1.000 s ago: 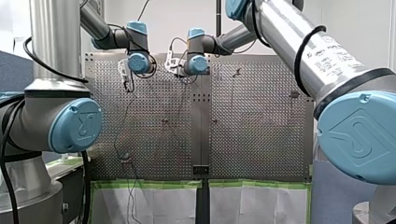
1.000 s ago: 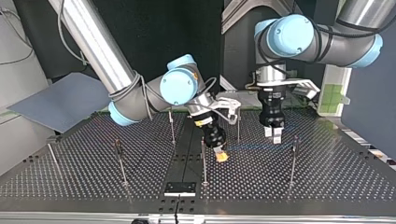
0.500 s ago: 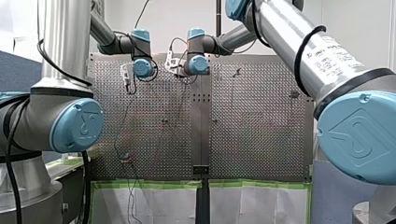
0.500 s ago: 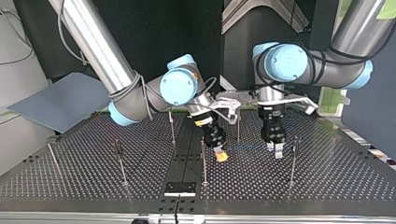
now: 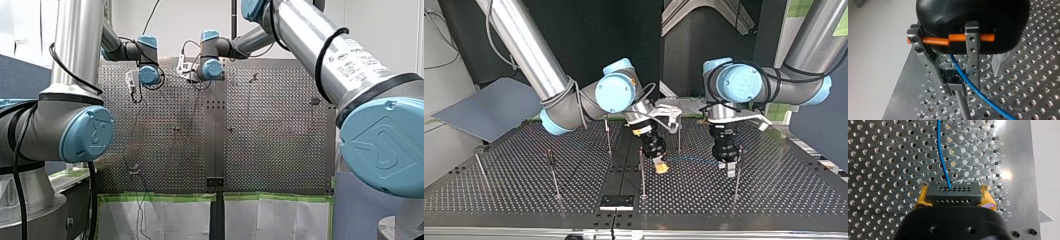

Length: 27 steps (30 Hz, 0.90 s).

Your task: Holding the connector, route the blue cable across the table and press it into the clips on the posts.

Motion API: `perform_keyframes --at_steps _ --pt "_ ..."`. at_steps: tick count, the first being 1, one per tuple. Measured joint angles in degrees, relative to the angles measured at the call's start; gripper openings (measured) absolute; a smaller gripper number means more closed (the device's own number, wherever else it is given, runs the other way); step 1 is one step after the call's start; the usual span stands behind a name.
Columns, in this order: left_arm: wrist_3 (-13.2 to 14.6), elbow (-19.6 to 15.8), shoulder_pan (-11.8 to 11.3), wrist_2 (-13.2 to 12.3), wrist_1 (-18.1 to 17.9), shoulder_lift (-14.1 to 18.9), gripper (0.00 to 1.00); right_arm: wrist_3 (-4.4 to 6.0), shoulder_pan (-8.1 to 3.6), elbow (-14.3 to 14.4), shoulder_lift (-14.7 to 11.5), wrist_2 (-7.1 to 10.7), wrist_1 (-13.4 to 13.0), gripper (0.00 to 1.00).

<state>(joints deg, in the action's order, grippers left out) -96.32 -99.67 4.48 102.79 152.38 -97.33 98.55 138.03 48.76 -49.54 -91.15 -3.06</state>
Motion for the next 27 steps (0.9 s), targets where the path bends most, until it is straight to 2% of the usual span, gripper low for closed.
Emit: perform_keyframes --at_steps 4,5,6,7,8,9,10,11,12,13,18,27 --pt "0.1 0.0 0.1 -0.5 0.1 0.0 0.99 -0.04 0.0 -0.1 0.0 0.0 0.0 0.0" --pt "0.1 0.0 0.2 -0.8 0.0 0.0 0.86 -0.03 0.0 -0.1 0.0 0.0 0.0 0.0" --pt "0.1 0.0 0.3 -1.0 0.0 0.0 0.86 -0.03 0.0 -0.1 0.0 0.0 0.0 0.0" --pt "0.1 0.0 0.3 -1.2 0.0 0.0 0.67 -0.02 0.0 -0.1 0.0 0.0 0.0 0.0" --pt "0.1 0.0 0.4 -1.3 0.0 0.0 0.53 -0.02 0.0 -0.1 0.0 0.0 0.0 0.0" --pt "0.0 0.0 0.4 -1.2 0.0 0.0 0.53 -0.01 0.0 -0.1 0.0 0.0 0.0 0.0" --pt "0.0 0.0 0.5 -1.1 0.0 0.0 0.3 -0.01 0.0 -0.1 0.0 0.0 0.0 0.0" --pt "-0.1 0.0 0.5 -0.7 0.1 0.0 0.15 0.0 0.0 -0.1 0.0 0.0 0.0 0.0" --pt "-0.1 0.0 0.5 -0.4 0.1 0.0 0.15 -0.01 0.0 -0.1 0.0 0.0 0.0 0.0" --pt "-0.2 0.0 0.6 0.0 0.1 0.0 0.0 0.0 0.0 -0.1 0.0 0.0 0.0 0.0" --pt "-0.5 0.0 0.6 2.4 0.3 0.0 0.0 0.0 0.03 -0.1 0.1 -0.01 0.1 0.0" --pt "-0.1 -1.4 1.7 4.2 3.3 0.2 0.0 -0.03 0.67 0.0 0.2 -0.42 0.8 0.0"
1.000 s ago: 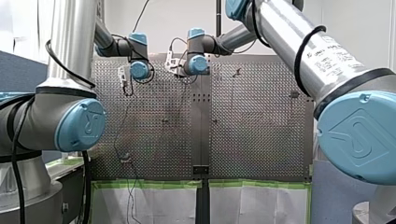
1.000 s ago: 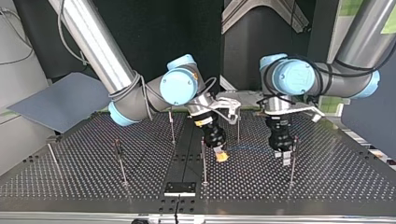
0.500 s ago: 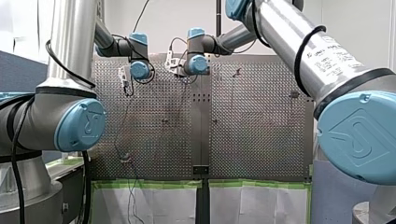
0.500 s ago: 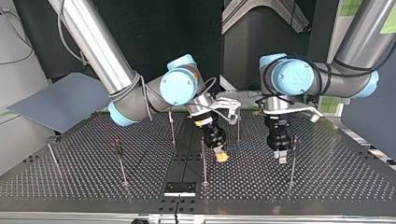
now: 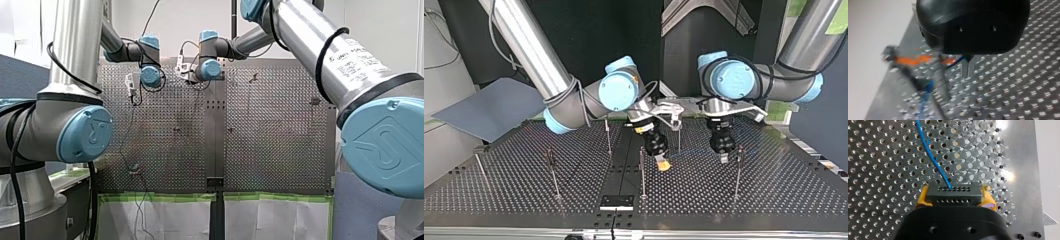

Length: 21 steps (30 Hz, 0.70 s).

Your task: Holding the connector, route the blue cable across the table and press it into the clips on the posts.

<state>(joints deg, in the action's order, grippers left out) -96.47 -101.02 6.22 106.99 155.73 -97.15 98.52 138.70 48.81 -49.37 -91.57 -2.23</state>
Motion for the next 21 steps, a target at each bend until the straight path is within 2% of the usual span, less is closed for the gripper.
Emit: perform_keyframes --at_steps 4,8,14,21 --pt "0.2 -1.8 0.7 0.6 -0.3 1.1 0.0 -0.07 0.23 0.4 0.0 -0.26 0.4 0.0" --pt "-0.8 -4.1 1.0 1.0 -2.2 2.8 0.0 -0.21 0.28 2.0 0.1 -0.42 0.5 0.0" --pt "-0.3 -7.2 1.7 -0.8 -5.3 3.7 0.0 -0.39 0.08 4.8 0.1 -0.45 0.5 0.0" --pt "-0.8 -10.5 2.4 -2.1 -8.7 3.2 0.0 -0.41 -0.11 7.0 0.0 -0.46 0.8 0.0"
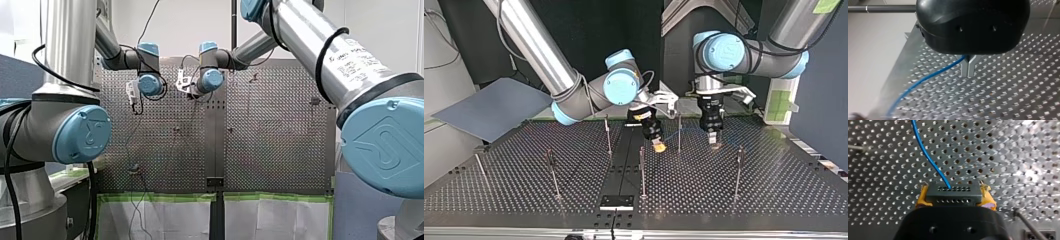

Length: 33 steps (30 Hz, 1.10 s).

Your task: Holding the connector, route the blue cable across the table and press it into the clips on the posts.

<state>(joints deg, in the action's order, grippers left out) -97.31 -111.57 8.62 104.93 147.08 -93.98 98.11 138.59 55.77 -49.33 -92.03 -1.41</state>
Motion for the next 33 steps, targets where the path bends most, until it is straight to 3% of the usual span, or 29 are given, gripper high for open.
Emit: perform_keyframes --at_steps 12,20,29,33 --pt "0.0 -6.0 -0.1 1.5 -5.9 -5.5 0.0 -0.26 -0.49 5.5 0.1 -0.13 -0.4 0.0" --pt "-0.1 -9.8 -0.1 0.6 -9.7 -8.6 0.0 -1.73 -0.46 8.8 0.1 -0.29 -0.9 0.0" --pt "-0.9 -14.5 0.1 -2.3 -13.2 -12.6 0.0 -3.68 -0.55 9.2 2.3 -0.35 -1.3 0.0" --pt "-1.9 -14.6 0.2 -3.2 -14.9 -14.1 0.0 -4.34 -0.79 9.2 3.7 -0.35 -1.7 0.0"
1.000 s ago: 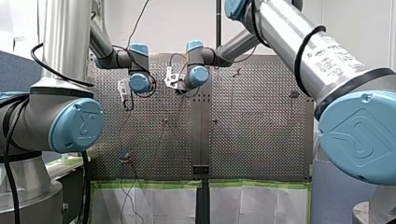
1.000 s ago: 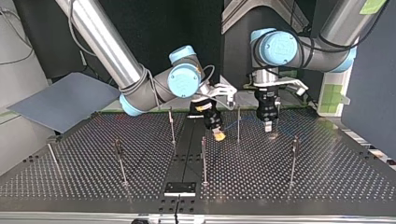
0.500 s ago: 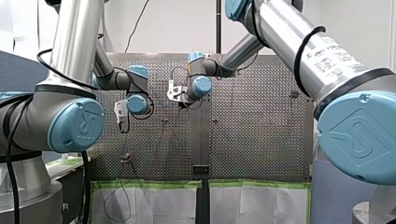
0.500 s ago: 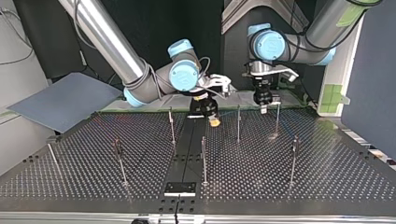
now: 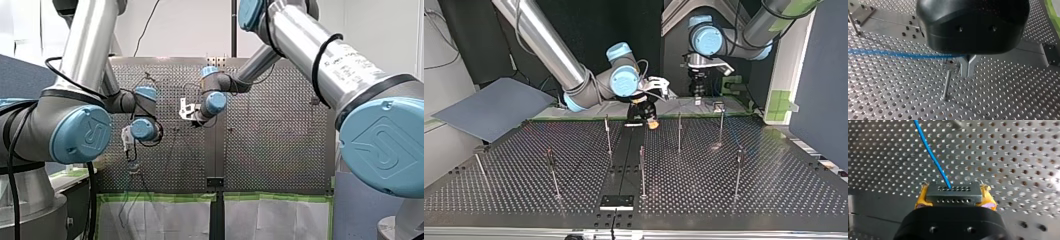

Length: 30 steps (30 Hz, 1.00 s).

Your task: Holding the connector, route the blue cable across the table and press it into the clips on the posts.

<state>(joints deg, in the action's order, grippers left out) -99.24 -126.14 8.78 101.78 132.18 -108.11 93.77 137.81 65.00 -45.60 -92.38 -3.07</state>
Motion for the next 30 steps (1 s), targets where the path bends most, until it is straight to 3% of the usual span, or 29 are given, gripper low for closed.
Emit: perform_keyframes --at_steps 11,23,30 --pt "-2.2 4.2 0.6 -4.6 -1.3 -0.7 0.0 -0.12 -1.1 -0.1 1.0 1.02 -2.8 0.0" --pt "-0.9 4.7 -0.5 -0.8 1.6 -0.8 0.0 0.27 -0.33 0.0 1.1 2.73 -3.2 0.0" --pt "-1.5 5.7 -1.0 -1.8 0.7 -2.3 0.0 1.41 -1.03 0.0 1.3 2.8 -3.8 0.0"
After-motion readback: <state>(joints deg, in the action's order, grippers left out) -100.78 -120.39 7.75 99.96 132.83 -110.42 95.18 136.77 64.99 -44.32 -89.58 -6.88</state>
